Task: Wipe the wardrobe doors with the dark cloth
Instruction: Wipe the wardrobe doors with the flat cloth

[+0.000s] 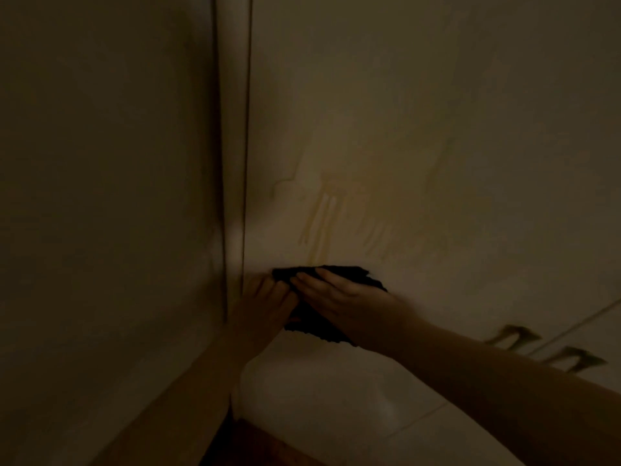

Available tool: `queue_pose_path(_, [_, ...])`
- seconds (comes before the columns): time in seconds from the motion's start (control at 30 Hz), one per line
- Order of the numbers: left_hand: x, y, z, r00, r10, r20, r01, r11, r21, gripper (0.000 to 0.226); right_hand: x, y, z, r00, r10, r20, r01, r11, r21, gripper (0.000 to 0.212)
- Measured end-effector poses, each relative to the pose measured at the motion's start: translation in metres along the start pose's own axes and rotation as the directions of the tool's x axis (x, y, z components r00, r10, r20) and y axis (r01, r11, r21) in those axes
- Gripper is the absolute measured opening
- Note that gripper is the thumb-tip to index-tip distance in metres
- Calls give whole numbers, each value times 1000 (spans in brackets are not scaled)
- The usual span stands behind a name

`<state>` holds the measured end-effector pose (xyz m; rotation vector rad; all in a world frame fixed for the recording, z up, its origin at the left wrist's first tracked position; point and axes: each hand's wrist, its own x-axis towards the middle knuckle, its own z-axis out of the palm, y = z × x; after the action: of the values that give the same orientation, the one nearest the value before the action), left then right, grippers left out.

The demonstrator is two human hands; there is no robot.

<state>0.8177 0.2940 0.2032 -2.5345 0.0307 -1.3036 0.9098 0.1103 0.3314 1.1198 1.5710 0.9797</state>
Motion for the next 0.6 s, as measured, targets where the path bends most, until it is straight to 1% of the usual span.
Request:
queue_pose_path(0.13, [6, -26, -7, 993, 117, -6, -114, 981, 160, 11, 16, 1, -5, 1000, 13, 16, -13, 999, -34, 77])
queue_pose_path(0.27, [20, -41, -27, 985, 153, 76, -167, 954, 250, 11, 22, 17, -13, 994, 96, 45, -98, 995, 33, 79])
queue_pose_path(0.37, [42, -62, -43, 987, 138, 84, -154, 961, 231, 17, 25, 50, -21, 995, 101, 17, -101, 994, 30, 74])
queue_pose_path(0.47, [72, -81, -65, 988, 121, 100, -136, 976, 167, 33, 26, 88, -28, 995, 75, 62, -78, 995, 55, 70])
queue_pose_path(0.53, [97, -95, -84, 986, 101, 136, -120, 983, 137, 42, 24, 116, -31, 993, 115, 31, -117, 990, 80, 70])
queue_pose_path(0.6, [128, -110, -109, 982, 101, 161, -125, 982, 143, 54, 18, 148, -36, 985, 173, -19, -171, 981, 86, 71])
